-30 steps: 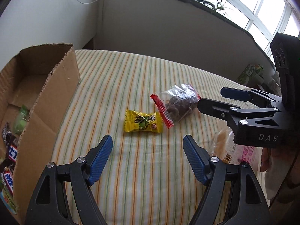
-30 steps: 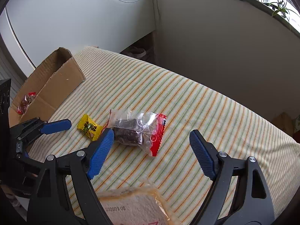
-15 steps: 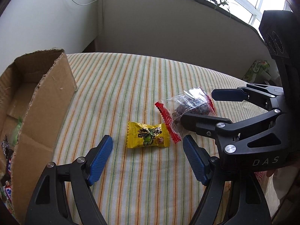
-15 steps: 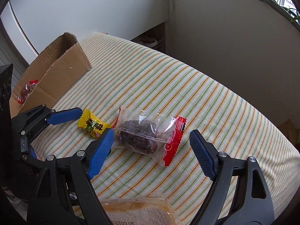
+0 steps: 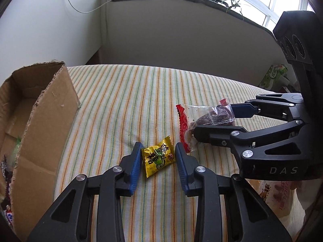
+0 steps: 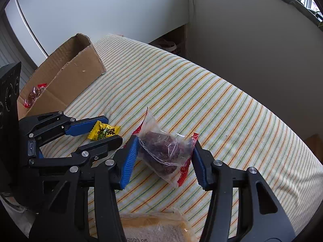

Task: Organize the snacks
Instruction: 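Grasp the yellow candy with left tool while right tool grasps the dried-fruit packet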

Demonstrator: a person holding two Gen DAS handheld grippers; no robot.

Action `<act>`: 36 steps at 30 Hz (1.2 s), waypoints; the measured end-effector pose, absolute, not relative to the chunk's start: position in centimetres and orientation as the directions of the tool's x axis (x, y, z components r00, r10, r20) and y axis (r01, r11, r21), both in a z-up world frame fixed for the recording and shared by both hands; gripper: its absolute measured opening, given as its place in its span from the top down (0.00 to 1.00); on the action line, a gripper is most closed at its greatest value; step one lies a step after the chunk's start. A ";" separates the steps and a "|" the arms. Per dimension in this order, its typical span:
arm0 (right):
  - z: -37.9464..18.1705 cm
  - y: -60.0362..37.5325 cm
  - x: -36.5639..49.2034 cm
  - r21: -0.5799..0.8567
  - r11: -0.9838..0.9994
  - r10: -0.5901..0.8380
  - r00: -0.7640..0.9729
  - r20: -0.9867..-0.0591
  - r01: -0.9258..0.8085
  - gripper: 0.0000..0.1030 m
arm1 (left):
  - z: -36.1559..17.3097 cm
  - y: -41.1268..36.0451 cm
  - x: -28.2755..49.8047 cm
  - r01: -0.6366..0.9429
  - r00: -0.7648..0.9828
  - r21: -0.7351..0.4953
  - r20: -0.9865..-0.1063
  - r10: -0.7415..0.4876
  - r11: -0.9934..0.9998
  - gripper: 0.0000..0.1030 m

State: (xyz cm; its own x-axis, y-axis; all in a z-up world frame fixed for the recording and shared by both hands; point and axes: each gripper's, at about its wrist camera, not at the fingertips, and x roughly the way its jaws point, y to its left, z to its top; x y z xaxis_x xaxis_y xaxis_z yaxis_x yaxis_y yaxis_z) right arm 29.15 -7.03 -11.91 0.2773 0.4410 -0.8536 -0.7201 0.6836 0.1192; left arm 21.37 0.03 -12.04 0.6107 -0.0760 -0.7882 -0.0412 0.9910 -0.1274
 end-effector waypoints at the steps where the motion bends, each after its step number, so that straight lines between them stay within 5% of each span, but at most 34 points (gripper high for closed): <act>1: -11.8 -7.2 29.1 0.115 0.684 0.440 0.281 -0.853 -0.720 0.49 | -12.0 0.1 21.3 -0.041 0.611 -0.129 -0.788 -0.078 0.991 0.71; 12: -10.1 -8.9 28.5 0.120 0.712 0.459 0.330 -0.825 -0.692 0.49 | -10.9 0.7 20.2 -0.037 0.623 -0.165 -0.775 -0.106 0.986 0.74; 14: -9.6 -9.3 28.3 0.122 0.721 0.465 0.346 -0.815 -0.682 0.49 | -10.6 0.8 20.0 -0.033 0.627 -0.165 -0.771 -0.108 0.986 0.88; 23: -5.9 -11.9 25.7 0.099 0.759 0.465 0.430 -0.774 -0.644 0.49 | -10.4 1.5 18.7 -0.036 0.634 -0.140 -0.768 -0.086 0.990 0.88; 29: -4.9 -13.7 24.3 0.098 0.778 0.458 0.453 -0.765 -0.620 0.49 | -11.8 1.4 18.2 -0.030 0.596 -0.173 -0.794 -0.122 0.984 0.79; 31: -5.0 -14.2 24.1 0.104 0.782 0.459 0.454 -0.764 -0.614 0.49 | -12.0 0.8 18.1 -0.023 0.586 -0.141 -0.804 -0.101 0.990 0.63; 32: -5.0 -14.4 24.0 0.109 0.784 0.460 0.455 -0.762 -0.611 0.49 | -12.3 0.4 18.3 -0.020 0.579 -0.121 -0.810 -0.087 0.992 0.42; 33: -5.0 -14.6 23.9 0.113 0.787 0.462 0.457 -0.760 -0.607 0.49 | -12.6 0.3 18.3 -0.015 0.581 -0.112 -0.809 -0.082 0.994 0.39; 35: -5.0 -15.0 23.6 0.118 0.788 0.465 0.458 -0.758 -0.604 0.49 | -13.0 -0.3 18.4 -0.005 0.590 -0.076 -0.806 -0.058 0.997 0.44; 36: -5.0 -14.9 23.5 0.117 0.789 0.463 0.460 -0.757 -0.602 0.49 | -12.8 -0.2 18.4 -0.008 0.599 -0.073 -0.799 -0.053 0.997 0.60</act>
